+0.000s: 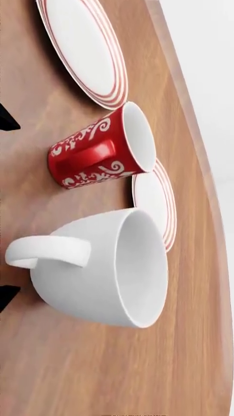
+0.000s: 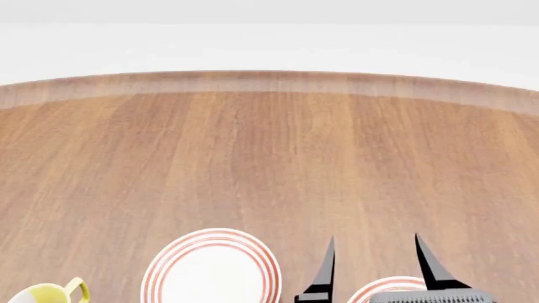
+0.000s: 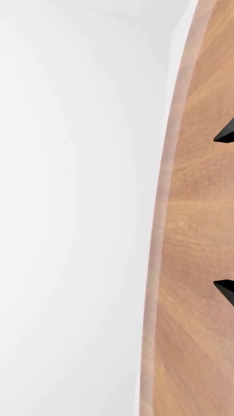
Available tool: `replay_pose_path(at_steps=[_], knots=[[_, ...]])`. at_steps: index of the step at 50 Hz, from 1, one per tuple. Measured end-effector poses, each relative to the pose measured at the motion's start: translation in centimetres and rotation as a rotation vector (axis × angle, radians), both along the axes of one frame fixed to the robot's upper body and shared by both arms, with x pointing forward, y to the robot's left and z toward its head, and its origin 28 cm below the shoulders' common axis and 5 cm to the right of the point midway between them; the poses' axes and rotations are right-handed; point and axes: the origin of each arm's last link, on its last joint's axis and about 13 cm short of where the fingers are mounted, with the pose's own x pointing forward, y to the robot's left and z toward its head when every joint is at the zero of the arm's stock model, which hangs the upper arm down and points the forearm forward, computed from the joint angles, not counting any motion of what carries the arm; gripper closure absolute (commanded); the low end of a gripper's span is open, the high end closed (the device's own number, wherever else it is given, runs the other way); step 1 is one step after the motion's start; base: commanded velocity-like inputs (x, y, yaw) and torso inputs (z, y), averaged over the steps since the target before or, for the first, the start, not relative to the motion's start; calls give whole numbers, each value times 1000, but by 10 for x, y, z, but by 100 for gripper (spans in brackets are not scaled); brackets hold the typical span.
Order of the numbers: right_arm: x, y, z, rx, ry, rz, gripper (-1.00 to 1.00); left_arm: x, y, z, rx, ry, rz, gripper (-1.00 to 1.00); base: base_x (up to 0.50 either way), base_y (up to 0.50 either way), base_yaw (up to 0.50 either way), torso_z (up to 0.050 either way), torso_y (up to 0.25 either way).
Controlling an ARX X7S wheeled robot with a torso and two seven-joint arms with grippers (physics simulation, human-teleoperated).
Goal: Put the white mug on the left plate.
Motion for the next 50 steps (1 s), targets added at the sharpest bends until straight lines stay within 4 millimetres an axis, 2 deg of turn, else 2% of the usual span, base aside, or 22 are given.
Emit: replay_pose_path(at_steps=[14,39,50], knots=[[1,1,2,4,-5,5,-100,11,-2,-9,-4,24,-39,-100,0,0,0,0,0],[1,1,2,3,-9,2,-100,22,-11,-1,-13,25,-103,-100,0,0,0,0,0],[1,0,3,4,-12,-1,-100,27,-14,-4,-18,38,-109,-100,0,0,0,0,0]])
